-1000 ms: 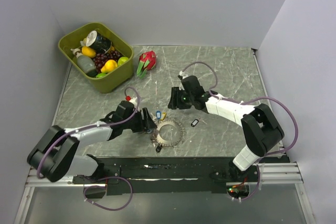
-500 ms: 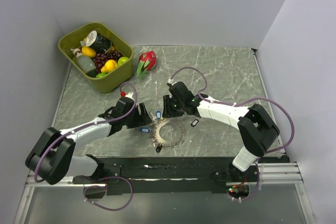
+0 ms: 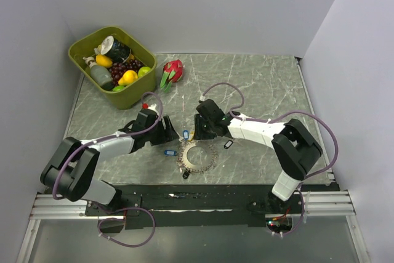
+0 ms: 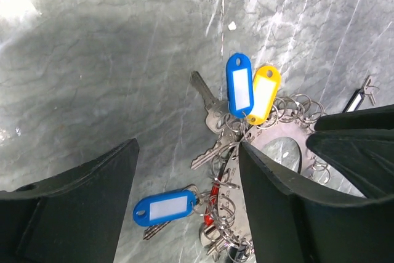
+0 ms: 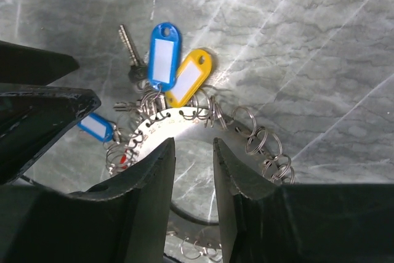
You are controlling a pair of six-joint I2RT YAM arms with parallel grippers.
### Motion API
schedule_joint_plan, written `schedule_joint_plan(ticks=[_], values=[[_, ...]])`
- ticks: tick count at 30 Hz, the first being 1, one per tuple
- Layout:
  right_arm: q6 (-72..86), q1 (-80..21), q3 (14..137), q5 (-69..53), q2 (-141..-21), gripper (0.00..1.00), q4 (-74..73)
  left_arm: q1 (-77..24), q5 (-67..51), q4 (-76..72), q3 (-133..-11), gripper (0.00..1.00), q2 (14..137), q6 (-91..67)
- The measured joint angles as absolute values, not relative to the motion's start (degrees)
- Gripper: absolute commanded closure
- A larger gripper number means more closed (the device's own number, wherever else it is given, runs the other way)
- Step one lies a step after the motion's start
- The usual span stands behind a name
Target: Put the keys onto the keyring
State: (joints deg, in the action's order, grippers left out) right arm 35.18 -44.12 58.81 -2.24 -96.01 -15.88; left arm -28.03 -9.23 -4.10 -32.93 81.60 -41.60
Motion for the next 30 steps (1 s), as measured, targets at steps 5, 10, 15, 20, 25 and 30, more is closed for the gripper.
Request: schedule_joint_plan(ticks=[5, 10, 15, 20, 25, 30], values=[[36.0, -44.1, 58.8, -1.8, -96.9, 0.62, -15.8, -27.9, -10.2, -5.2, -33.1, 0.29, 82.4, -41.3], [36.2, -44.1, 58.9, -1.1, -97.9, 0.62, -15.6, -27.9, -10.8, -5.3, -33.1, 0.29, 82.5, -41.2], [36.2, -44.1, 59.2, -0.2, -98.8, 0.62, -15.6, -27.9, -11.2, -5.7, -33.1, 0.28, 82.7, -41.2], [36.2, -44.0, 59.3, 0.2, -99.6, 0.66, -15.5, -27.9, -11.7, -6.3, -33.1, 0.28, 83.1, -41.1], [36.3, -44.0, 59.3, 0.6, -99.9, 0.66, -15.5, -27.9, -12.1, -6.4, -33.1, 0.28, 83.1, -41.1], [36.3, -44.0, 58.5, 2.6, -97.9, 0.65, -15.7, -27.9, -12.2, -6.5, -33.1, 0.28, 83.1, -41.1]])
